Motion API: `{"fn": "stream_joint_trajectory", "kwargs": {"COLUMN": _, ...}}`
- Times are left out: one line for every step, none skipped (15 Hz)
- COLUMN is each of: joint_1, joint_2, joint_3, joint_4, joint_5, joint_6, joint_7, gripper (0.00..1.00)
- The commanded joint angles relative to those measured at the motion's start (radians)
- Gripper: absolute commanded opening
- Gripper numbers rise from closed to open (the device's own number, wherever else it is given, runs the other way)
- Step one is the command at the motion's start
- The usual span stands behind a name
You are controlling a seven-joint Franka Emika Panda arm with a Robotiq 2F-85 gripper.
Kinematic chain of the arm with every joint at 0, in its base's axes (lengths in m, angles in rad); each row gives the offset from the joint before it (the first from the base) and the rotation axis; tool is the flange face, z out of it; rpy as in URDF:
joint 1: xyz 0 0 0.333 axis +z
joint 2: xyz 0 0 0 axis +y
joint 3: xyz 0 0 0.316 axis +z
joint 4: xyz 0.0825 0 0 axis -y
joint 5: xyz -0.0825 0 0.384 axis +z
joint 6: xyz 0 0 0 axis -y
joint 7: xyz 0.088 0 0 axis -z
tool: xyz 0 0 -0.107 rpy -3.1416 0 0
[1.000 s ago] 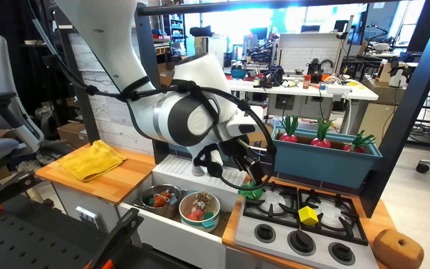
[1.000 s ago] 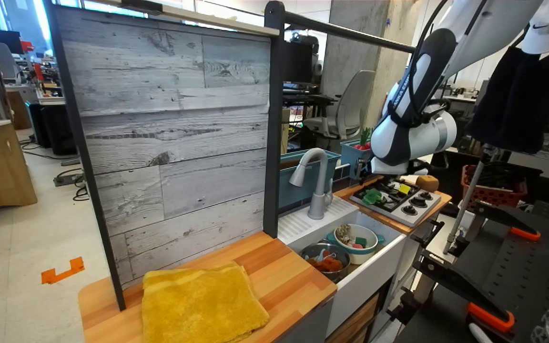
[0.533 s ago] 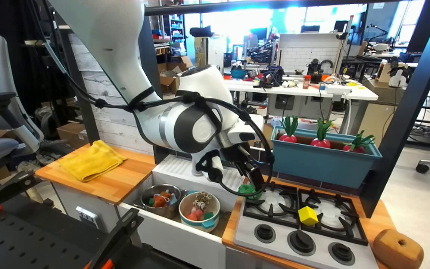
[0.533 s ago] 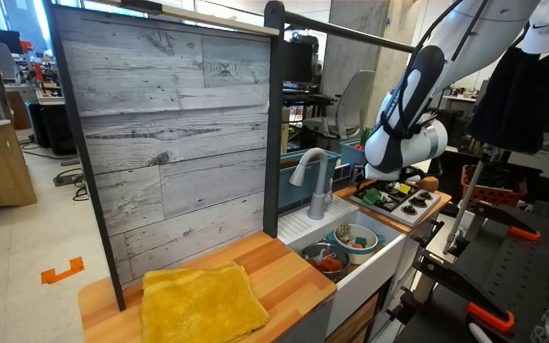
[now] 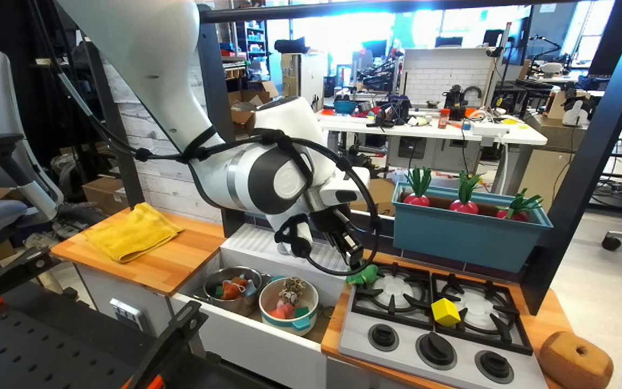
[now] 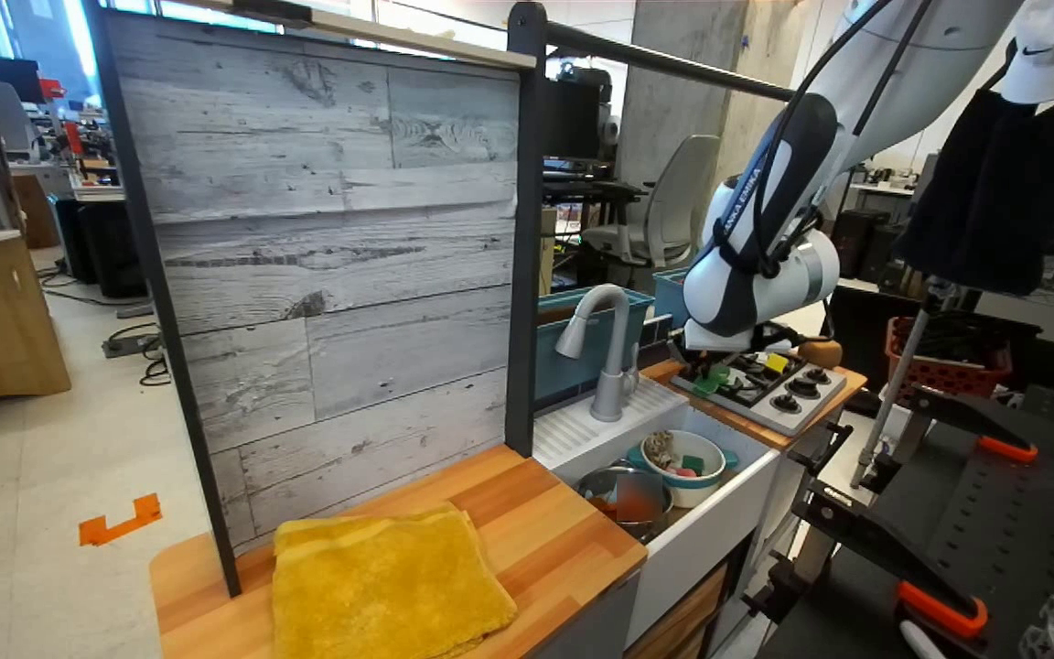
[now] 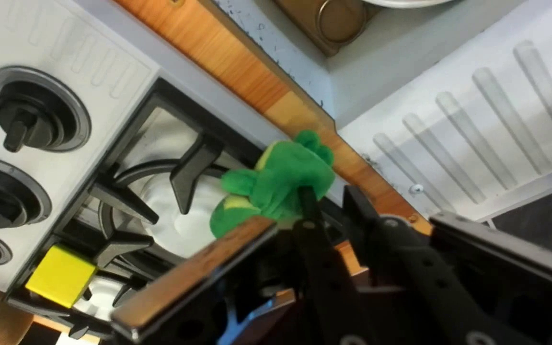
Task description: Pick up the plush toys from the counter and stove and put them in the pots, then wipe the counter with the towel
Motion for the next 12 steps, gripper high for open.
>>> {"fn": "stream_joint_trajectory", "kwargs": {"joint_1": 0.076, "joint_2": 0.049, "joint_3": -0.098, "joint_4": 0.046, "joint_5": -0.011, "joint_6": -0.113, "joint_7": 0.094, "gripper": 0.22}}
{"fn": "stream_joint_trajectory", "kwargs": {"joint_1": 0.099, "joint_2": 0.059, "joint_3": -0.130, "joint_4": 0.050, "joint_5": -0.022, "joint_6": -0.153, "joint_7": 0.126, "gripper": 0.25}}
{"fn": "stream_joint_trajectory", "kwargs": {"joint_1": 0.122, "joint_2": 0.068, "joint_3": -0.160, "joint_4": 0.051, "joint_5": -0.035, "joint_6": -0.191, "joint_7": 0.159, "gripper": 0.36}}
{"fn": "stream_joint_trajectory", "kwargs": {"joint_1": 0.132, "joint_2": 0.075, "joint_3": -0.178, "joint_4": 0.054, "joint_5": -0.055, "joint_6": -0.223, "joint_7": 0.182, "gripper": 0.49}}
{"fn": "stream_joint_trajectory", "kwargs": {"joint_1": 0.139, "joint_2": 0.079, "joint_3": -0.189, "joint_4": 0.059, "joint_5": -0.078, "joint_6": -0.251, "joint_7": 0.203, "gripper": 0.51}}
{"fn": "stream_joint_trajectory", "kwargs": {"joint_1": 0.134, "joint_2": 0.080, "joint_3": -0.186, "joint_4": 0.067, "joint_5": -0.096, "joint_6": -0.270, "joint_7": 0.220, "gripper": 0.57}}
{"fn": "stream_joint_trajectory", "kwargs": {"joint_1": 0.127, "joint_2": 0.076, "joint_3": -0.175, "joint_4": 0.073, "joint_5": -0.109, "joint_6": -0.283, "joint_7": 0.233, "gripper": 0.63}}
{"fn": "stream_joint_trajectory", "kwargs": {"joint_1": 0.123, "joint_2": 0.077, "joint_3": -0.170, "joint_4": 0.080, "joint_5": -0.124, "joint_6": -0.286, "joint_7": 0.244, "gripper": 0.70}}
{"fn": "stream_joint_trajectory", "kwargs": {"joint_1": 0.120, "joint_2": 0.078, "joint_3": -0.165, "joint_4": 0.087, "joint_5": -0.137, "joint_6": -0.295, "joint_7": 0.256, "gripper": 0.76}}
{"fn": "stream_joint_trajectory", "kwargs": {"joint_1": 0.119, "joint_2": 0.081, "joint_3": -0.161, "joint_4": 0.094, "joint_5": -0.146, "joint_6": -0.292, "joint_7": 0.262, "gripper": 0.81}}
{"fn": "stream_joint_trajectory", "kwargs": {"joint_1": 0.118, "joint_2": 0.081, "joint_3": -0.159, "joint_4": 0.096, "joint_5": -0.154, "joint_6": -0.283, "joint_7": 0.269, "gripper": 0.89}}
{"fn": "stream_joint_trajectory", "kwargs": {"joint_1": 0.116, "joint_2": 0.078, "joint_3": -0.154, "joint_4": 0.098, "joint_5": -0.161, "joint_6": -0.278, "joint_7": 0.272, "gripper": 0.95}}
